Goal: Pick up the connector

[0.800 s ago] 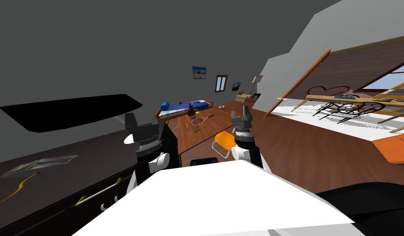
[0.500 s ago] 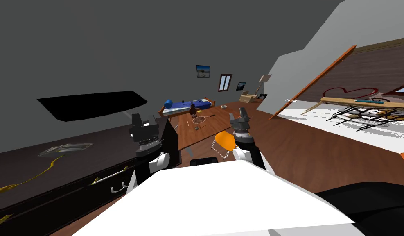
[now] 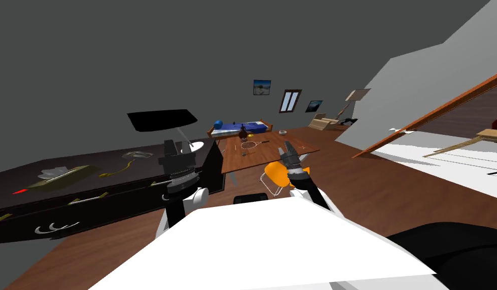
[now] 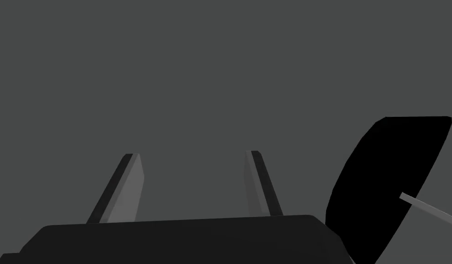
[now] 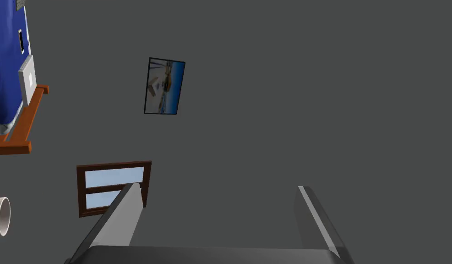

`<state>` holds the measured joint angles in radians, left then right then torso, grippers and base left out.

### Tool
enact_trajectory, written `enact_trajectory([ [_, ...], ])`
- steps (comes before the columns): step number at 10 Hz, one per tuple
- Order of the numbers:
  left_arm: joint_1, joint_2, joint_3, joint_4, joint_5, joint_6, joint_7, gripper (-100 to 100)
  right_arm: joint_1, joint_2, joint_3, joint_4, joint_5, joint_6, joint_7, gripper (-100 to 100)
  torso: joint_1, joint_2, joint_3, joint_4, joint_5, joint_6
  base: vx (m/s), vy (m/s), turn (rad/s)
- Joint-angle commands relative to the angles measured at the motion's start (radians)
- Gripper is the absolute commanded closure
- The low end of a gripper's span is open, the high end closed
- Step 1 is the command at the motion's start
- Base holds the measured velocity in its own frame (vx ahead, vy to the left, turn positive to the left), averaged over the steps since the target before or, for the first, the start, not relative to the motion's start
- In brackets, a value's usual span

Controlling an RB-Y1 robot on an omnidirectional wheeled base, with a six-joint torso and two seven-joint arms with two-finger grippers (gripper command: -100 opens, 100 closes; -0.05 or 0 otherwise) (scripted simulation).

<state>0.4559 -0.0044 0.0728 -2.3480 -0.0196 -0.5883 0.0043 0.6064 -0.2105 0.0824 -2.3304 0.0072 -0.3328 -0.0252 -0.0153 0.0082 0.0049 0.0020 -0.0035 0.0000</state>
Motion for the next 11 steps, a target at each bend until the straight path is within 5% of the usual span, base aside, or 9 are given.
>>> enact_trajectory([
  [1,0.000,0.000,0.000,0.000,0.000,0.000,0.000,0,0.021,-0.047,0.009,0.031,0.001,0.050,0.019,-100,0.000,0.000,0.000,0.000,0.000,0.000,-0.114,-0.199,0.449],
  [5,0.000,0.000,0.000,0.000,0.000,0.000,0.000,0,0.092,-0.136,0.045,0.092,0.011,0.146,0.064,-100,0.004,-0.007,-0.004,-0.001,0.001,0.000,-0.090,-0.137,0.398],
  [11,0.000,0.000,0.000,0.000,0.000,0.000,0.000,0,0.164,-0.232,0.088,0.171,0.025,0.255,0.117,-100,0.008,-0.011,-0.006,-0.002,0.002,0.001,-0.044,-0.056,0.362],
])
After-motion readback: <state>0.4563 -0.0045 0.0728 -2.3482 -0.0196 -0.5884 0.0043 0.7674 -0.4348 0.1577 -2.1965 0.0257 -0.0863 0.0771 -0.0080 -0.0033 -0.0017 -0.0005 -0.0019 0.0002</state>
